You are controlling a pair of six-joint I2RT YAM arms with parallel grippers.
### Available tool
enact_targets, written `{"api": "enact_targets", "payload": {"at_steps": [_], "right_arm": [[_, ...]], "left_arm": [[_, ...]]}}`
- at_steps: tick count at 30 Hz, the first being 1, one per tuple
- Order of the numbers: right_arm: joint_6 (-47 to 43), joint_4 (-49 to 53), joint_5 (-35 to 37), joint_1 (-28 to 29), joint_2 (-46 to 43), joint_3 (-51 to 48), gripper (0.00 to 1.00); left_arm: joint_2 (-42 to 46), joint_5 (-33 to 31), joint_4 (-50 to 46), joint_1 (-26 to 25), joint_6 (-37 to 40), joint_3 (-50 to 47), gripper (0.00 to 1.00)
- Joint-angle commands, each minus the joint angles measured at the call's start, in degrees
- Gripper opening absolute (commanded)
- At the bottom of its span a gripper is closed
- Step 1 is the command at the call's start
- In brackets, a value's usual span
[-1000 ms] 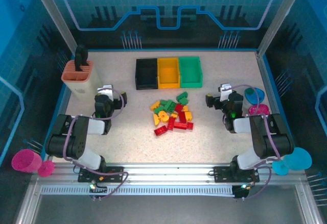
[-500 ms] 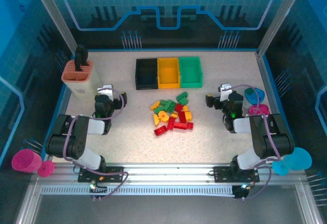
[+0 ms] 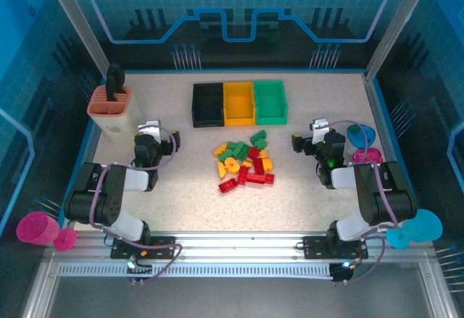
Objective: Sort the legos into containers by color
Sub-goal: Pick up the lego from the middle-left of the table.
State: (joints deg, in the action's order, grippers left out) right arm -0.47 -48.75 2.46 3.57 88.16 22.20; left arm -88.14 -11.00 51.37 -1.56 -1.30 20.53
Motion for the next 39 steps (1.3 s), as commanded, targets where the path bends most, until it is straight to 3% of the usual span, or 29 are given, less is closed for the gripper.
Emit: {"api": "enact_targets", "payload": {"at_steps": [1,23,25,27,29,31,35,39], "right_arm": [[-0.22,-1.61,-0.70,-0.33,0.13,0.92,1.00],[-0.20,-1.59,-0.70,-0.38,0.17,1.01,1.00],[1.02,-1.91,4.26,-0.20,-0.21,0.77,1.00],[2.46,1.28,10.94,0.77,-5.36,0.21,1.00],[2.77,13.27,10.60,1.61,-15.33,1.94,1.00],[11.80,25.75,11.61,1.29,-23.75,4.95,1.00],[29.60,40.39,10.16,0.43,-33.26,6.88,1.00],[37.30,43.80,-3.38,-1.07,-41.91,3.73,1.00]], "left_arm": [[-0.63,1.16,1.47,0.07,0.77,1.29,0.99],[-0.54,3.44,0.83,1.20,0.25,1.69,0.99],[-0.48,3.03,0.65,1.14,0.42,1.73,0.99],[3.15,2.19,-7.10,0.84,0.56,4.30,0.99],[8.99,-1.11,-20.18,-0.19,0.56,9.24,0.99],[14.29,-3.85,-26.12,-0.50,-5.20,12.12,0.99],[21.80,-4.25,-38.58,-2.83,-12.12,18.63,0.99],[27.48,1.10,-54.58,-3.35,-19.38,25.18,0.99]]}}
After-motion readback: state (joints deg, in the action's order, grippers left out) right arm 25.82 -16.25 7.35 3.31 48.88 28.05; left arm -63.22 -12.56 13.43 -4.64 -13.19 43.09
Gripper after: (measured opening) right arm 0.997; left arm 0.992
